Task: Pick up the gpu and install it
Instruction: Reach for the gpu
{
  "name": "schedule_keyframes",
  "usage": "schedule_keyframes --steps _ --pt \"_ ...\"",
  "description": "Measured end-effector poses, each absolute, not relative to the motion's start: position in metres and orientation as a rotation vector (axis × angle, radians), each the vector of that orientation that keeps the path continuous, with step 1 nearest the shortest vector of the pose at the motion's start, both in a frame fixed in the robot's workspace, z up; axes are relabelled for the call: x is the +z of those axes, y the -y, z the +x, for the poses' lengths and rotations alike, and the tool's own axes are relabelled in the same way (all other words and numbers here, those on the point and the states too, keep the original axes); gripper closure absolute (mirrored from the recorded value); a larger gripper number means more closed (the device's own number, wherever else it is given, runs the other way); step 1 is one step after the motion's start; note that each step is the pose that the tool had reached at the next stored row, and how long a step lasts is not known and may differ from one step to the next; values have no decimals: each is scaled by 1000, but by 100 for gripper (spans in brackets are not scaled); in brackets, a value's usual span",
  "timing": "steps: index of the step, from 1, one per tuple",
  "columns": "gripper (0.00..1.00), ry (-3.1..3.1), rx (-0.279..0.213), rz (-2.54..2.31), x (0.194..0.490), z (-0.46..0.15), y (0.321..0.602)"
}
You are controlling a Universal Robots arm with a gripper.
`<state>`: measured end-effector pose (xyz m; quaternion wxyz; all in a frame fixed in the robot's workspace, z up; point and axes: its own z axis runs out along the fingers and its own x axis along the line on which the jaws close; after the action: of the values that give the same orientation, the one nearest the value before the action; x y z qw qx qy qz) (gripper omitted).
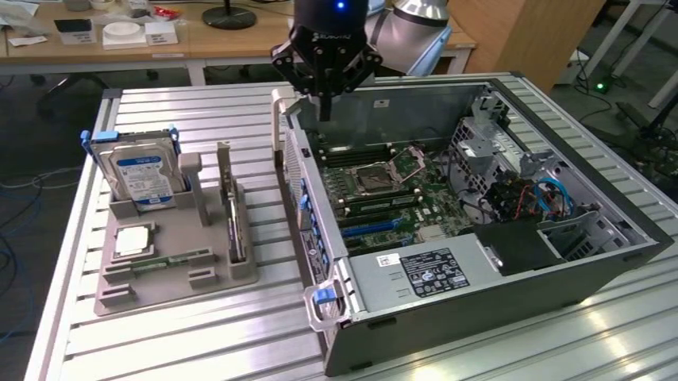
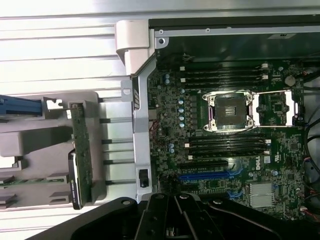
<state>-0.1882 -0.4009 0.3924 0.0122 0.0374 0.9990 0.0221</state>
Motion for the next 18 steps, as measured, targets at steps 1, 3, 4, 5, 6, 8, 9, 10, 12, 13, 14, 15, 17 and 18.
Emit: schedule_keyframes --steps 1,3,4,5,6,8,9,10,12,13,14,15,17,18 --pt "90 -3114 69 117 392 -189 401" --pt "90 -3114 69 117 392 -190 401" --pt "90 -3114 69 117 392 -190 401" --pt "90 -3114 69 117 392 -191 401" --pt "90 -3114 69 117 392 -191 401" --pt "90 -3114 69 117 392 -192 402" --pt "90 -3114 69 117 392 -193 402" --pt "90 -3114 69 117 392 -194 402" --pt "90 -3114 69 117 392 -195 402" --pt "90 -3114 69 117 392 -196 402" --pt "90 -3114 69 117 392 -197 402" --pt "90 -3114 69 117 392 -197 402" --pt "90 -3114 69 117 392 -199 402" --pt "90 -3114 69 117 392 -200 402"
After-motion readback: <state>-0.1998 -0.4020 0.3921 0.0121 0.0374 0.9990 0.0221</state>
